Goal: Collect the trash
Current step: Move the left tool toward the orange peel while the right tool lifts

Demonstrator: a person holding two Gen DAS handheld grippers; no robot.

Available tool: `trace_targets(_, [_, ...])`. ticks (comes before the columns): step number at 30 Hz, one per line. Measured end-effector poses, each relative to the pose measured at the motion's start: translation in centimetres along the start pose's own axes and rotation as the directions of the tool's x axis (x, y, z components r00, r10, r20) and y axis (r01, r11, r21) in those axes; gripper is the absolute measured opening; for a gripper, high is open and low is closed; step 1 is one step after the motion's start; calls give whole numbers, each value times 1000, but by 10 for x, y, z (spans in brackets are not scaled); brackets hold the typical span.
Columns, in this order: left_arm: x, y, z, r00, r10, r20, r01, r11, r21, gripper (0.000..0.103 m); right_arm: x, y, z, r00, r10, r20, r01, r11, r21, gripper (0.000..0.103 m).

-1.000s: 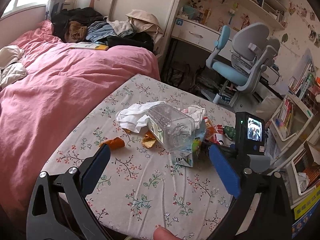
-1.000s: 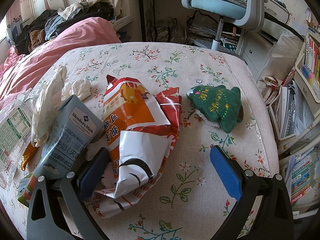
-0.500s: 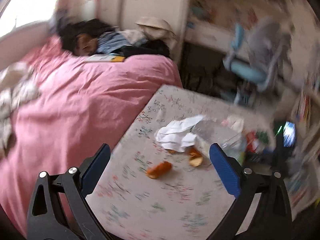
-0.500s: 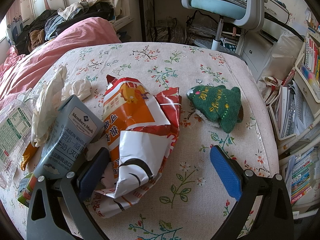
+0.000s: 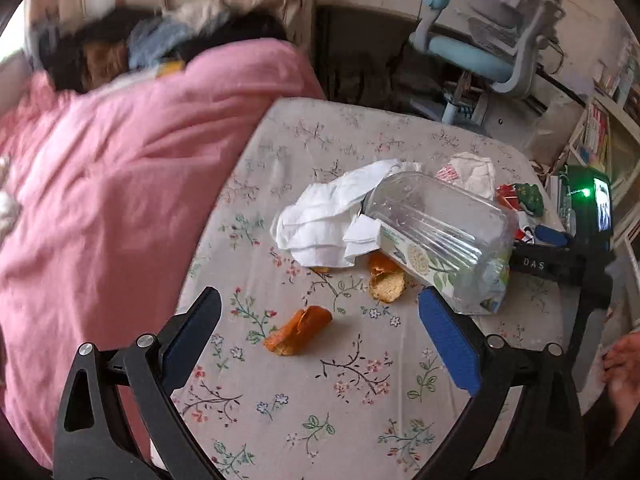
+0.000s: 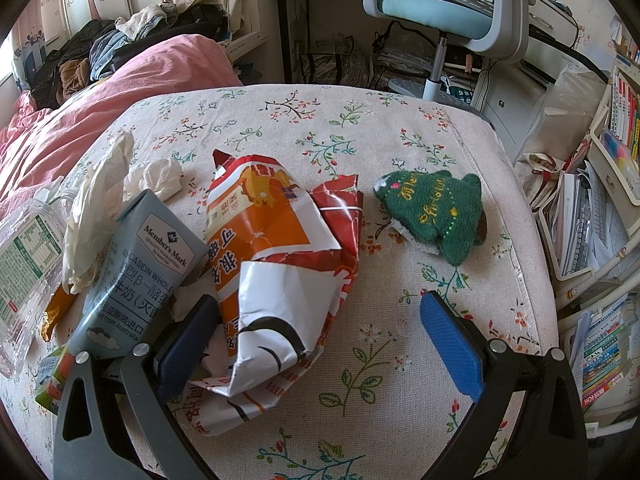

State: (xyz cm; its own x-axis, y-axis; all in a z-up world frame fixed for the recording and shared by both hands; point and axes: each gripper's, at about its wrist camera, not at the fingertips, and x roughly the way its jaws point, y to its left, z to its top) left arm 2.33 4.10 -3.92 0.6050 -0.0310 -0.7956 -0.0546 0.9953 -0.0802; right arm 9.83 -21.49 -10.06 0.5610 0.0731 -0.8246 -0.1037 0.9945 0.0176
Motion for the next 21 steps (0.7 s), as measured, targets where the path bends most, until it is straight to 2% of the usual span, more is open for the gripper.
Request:
trace_targets(2, [-6, 3, 2, 999, 10, 46, -10, 1000, -17, 96, 0, 0, 0, 1000, 0, 0, 0, 1000, 0, 96])
trace_targets(11, [-16, 0, 5, 997, -51, 52, 53, 997, -48, 96, 1, 0, 0, 1000, 0, 0, 0, 1000, 0, 96])
trace_targets(16, [-14, -9, 5, 996, -74, 40, 75, 997, -25, 96, 1, -1, 0, 1000, 0, 0, 0, 1000, 1, 96])
trace_targets(21, [-13, -6, 8, 996, -84, 36, 85, 996, -39, 96, -9, -2, -10, 998, -3, -70, 2, 1000, -15, 96])
